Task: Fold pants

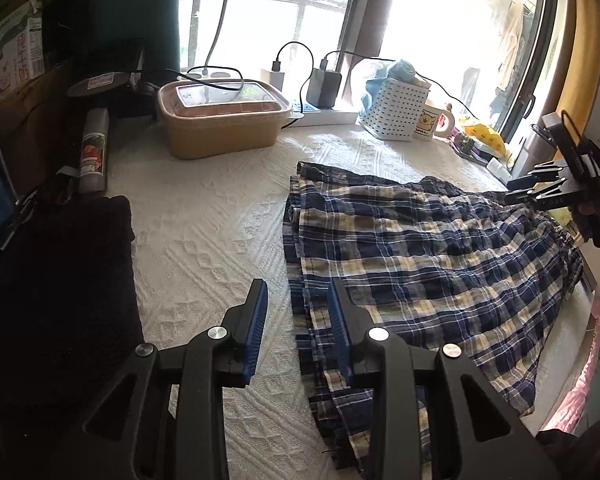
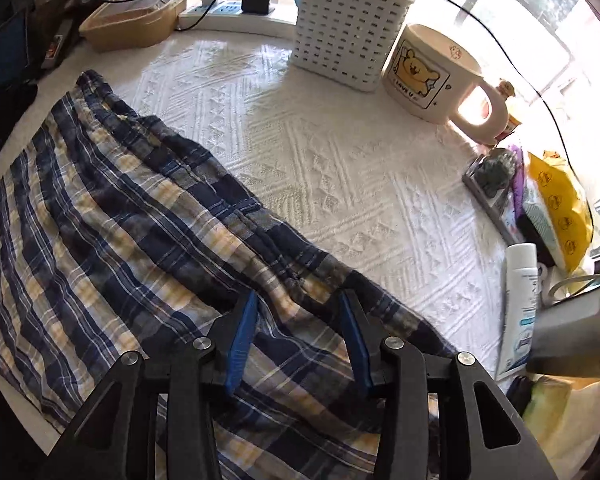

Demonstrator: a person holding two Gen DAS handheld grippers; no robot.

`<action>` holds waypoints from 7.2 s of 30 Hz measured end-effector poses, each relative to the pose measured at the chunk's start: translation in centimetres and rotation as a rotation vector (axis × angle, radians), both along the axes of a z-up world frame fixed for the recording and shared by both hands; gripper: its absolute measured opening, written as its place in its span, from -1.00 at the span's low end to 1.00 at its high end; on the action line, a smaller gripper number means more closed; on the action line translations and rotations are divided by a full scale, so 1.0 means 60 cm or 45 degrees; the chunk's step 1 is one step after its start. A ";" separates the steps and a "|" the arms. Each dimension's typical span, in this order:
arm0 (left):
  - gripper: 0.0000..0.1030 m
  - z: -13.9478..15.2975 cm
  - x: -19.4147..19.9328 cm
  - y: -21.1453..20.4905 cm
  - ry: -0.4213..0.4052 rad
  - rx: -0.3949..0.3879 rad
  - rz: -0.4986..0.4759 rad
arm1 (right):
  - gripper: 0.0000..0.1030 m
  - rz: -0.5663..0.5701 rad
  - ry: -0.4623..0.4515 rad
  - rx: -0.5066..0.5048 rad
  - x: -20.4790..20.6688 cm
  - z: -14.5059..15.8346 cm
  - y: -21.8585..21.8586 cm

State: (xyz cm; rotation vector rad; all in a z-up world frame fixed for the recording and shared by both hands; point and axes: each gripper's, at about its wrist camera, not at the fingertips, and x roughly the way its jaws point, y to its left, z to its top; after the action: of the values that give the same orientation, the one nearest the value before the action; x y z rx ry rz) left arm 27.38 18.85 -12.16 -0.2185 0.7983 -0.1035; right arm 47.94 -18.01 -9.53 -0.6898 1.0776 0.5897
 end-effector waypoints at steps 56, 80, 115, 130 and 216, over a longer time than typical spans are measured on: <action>-0.54 -0.054 -0.134 -0.082 -0.016 -0.157 0.057 | -0.28 0.764 0.138 0.107 -0.046 -0.064 0.478; -0.87 -0.062 -0.155 -0.074 -0.021 -0.120 0.043 | -0.95 0.589 0.132 0.136 0.040 -0.045 0.479; -0.87 -0.064 -0.161 -0.071 -0.035 -0.144 0.038 | -0.30 0.750 0.265 0.142 0.006 -0.087 0.497; -0.87 -0.065 -0.163 -0.067 -0.044 -0.168 0.031 | -0.90 0.906 0.313 0.077 -0.046 -0.097 0.516; -0.08 0.041 -0.108 -0.228 -0.110 0.001 -0.152 | 1.00 0.037 -0.467 0.721 -0.179 0.153 0.016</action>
State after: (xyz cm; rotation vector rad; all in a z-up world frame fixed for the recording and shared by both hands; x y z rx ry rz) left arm 20.88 5.15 -9.71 -0.1646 0.7248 -0.2240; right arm 37.17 -17.07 -0.32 -0.2977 0.5197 0.7206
